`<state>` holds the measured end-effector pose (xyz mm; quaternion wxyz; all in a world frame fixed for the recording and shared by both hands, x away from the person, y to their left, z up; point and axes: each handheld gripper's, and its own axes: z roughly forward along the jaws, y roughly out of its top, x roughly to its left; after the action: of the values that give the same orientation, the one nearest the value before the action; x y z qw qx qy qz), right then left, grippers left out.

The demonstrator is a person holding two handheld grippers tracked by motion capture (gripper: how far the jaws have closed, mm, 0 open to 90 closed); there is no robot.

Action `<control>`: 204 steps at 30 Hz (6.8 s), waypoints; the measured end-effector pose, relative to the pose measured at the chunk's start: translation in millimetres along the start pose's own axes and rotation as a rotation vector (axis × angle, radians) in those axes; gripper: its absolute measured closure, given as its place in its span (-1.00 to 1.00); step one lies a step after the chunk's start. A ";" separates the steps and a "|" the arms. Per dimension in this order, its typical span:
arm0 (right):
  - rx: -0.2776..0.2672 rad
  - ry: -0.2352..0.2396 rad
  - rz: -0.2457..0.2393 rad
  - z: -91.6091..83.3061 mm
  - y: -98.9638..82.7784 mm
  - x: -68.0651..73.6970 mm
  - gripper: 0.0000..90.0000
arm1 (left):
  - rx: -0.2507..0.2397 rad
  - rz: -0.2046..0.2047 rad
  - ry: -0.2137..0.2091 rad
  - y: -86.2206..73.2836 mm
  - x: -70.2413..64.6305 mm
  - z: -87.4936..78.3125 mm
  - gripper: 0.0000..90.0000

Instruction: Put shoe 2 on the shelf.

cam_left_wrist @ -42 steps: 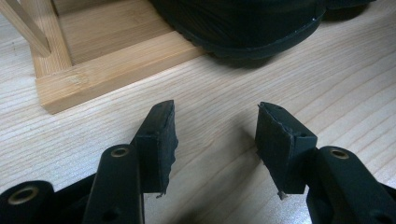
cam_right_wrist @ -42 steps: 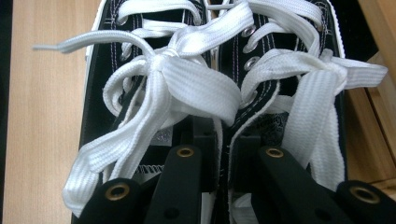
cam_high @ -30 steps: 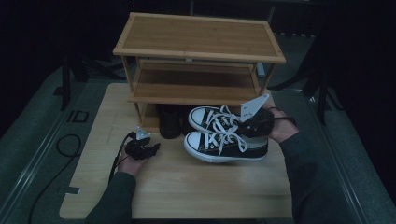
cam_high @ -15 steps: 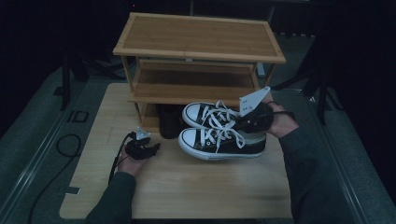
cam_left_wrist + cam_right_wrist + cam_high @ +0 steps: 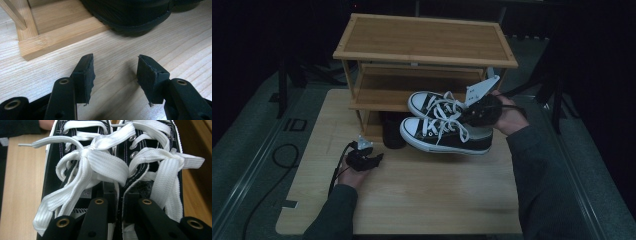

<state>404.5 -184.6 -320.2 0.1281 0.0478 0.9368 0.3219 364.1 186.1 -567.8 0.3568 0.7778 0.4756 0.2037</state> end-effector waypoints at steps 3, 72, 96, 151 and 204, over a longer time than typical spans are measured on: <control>0.003 -0.011 0.011 1.8 3.5 -4.1 0.88 | 0.001 -0.001 -0.002 0.1 0.2 -0.2 0.07; 0.033 -0.508 0.538 58.7 60.4 -19.2 0.87 | 0.000 -0.005 -0.009 0.0 0.9 -0.4 0.06; 0.066 -0.541 0.517 52.4 62.0 -21.7 0.40 | 0.000 -0.003 -0.006 -0.2 0.1 -0.3 0.06; -0.137 -0.210 0.204 8.2 34.4 -26.2 1.00 | 0.026 -0.008 -0.132 16.6 -3.5 -24.9 0.33; -0.152 -0.186 0.181 -13.6 -1.5 -1.7 1.00 | -0.103 0.048 -0.176 110.7 -3.4 -84.3 0.41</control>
<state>402.5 -194.2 -310.4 0.1880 0.1519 0.8857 0.3963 373.1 181.1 -429.1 0.4318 0.7844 0.4127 0.1671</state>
